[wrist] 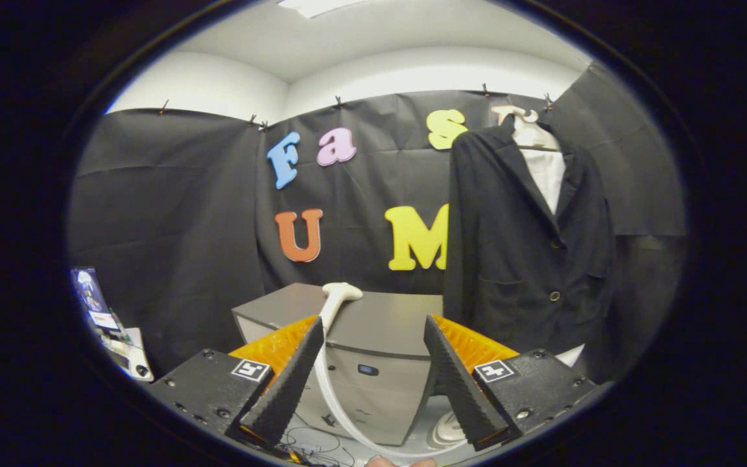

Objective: Iron the clothes twice with a garment steamer, once on the left side and once on the right side.

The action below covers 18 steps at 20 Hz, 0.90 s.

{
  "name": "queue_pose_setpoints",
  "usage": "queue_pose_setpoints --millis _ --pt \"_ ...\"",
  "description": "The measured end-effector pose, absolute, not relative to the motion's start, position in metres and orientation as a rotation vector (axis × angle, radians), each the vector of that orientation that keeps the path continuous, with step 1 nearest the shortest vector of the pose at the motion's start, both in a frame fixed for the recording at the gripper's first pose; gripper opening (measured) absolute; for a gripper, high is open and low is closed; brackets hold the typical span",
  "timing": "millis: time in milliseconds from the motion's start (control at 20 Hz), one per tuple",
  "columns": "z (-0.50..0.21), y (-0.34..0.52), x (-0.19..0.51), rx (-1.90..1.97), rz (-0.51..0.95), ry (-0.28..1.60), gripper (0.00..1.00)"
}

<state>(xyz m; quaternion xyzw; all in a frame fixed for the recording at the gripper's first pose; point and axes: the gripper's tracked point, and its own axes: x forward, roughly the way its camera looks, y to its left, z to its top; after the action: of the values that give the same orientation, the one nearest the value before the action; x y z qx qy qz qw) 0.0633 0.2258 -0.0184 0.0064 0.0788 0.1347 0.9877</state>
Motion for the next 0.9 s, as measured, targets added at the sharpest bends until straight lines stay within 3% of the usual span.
queue_pose_setpoints --millis 500,900 --pt "-0.049 0.307 0.178 -0.012 0.476 0.362 0.99" --pt "-0.086 0.349 0.274 -0.113 0.528 0.592 1.0"
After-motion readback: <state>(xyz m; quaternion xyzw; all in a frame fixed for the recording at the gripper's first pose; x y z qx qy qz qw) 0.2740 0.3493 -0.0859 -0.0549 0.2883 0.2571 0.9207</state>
